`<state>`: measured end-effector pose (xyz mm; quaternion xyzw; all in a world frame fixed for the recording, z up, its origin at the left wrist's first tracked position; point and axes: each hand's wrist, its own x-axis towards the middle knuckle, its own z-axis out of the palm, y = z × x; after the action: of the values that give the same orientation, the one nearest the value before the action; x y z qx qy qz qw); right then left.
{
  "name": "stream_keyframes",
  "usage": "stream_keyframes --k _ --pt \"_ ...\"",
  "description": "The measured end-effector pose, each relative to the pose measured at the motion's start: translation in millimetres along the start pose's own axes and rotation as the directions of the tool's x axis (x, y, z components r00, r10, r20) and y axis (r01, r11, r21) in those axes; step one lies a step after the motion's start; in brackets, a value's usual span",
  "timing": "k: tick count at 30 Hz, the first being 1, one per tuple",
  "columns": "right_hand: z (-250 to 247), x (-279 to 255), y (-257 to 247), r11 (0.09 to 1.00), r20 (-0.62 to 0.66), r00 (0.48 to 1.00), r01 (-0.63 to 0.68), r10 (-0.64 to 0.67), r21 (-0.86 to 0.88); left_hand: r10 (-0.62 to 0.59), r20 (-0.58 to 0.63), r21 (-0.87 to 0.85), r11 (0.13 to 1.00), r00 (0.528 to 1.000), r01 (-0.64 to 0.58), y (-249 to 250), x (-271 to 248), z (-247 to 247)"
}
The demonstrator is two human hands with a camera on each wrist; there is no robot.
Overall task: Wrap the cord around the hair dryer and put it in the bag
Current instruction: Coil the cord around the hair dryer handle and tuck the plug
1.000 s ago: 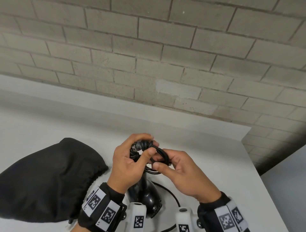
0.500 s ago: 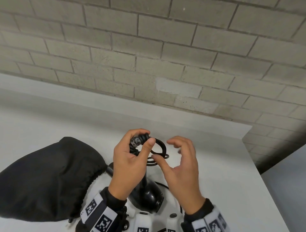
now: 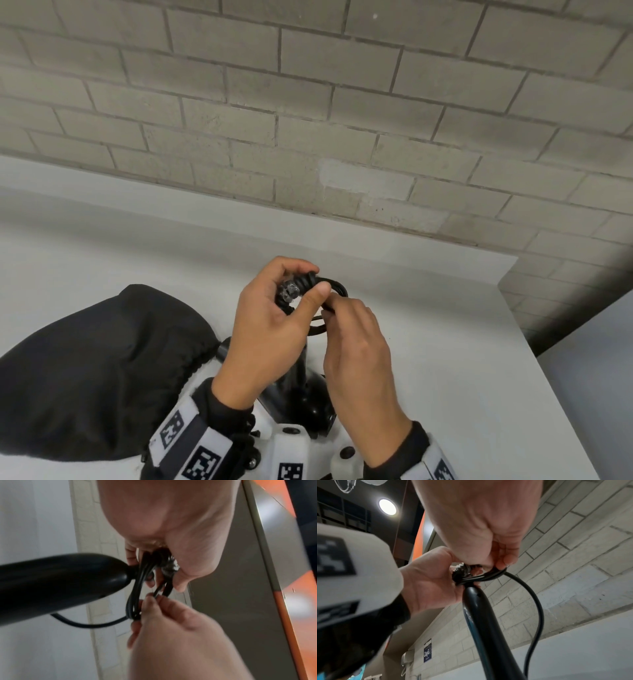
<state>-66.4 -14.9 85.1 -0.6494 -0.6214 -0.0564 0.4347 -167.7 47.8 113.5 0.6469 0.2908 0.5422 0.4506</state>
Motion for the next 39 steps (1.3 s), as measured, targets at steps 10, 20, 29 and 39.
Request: stream_keyframes --k 10,20,29,39 --pt "-52.2 38.4 -6.0 0.421 0.629 0.684 -0.727 0.369 0.542 0.286 -0.174 0.211 0.945 0.942 -0.248 -25.5 -0.4 4.0" --pt "-50.0 16.1 0.0 0.700 0.509 0.843 -0.469 0.174 0.538 0.284 -0.210 0.182 0.952 0.935 -0.248 -28.8 -0.2 9.3" --pt "-53.0 10.0 -16.9 0.800 0.318 0.915 -0.378 0.246 0.466 0.280 -0.297 0.186 0.955 0.913 -0.232 -34.9 0.4 12.7" --pt "-61.6 0.3 5.8 0.213 0.550 0.801 -0.595 0.238 0.775 0.340 -0.264 0.253 0.928 0.903 -0.275 -43.6 4.1 12.5"
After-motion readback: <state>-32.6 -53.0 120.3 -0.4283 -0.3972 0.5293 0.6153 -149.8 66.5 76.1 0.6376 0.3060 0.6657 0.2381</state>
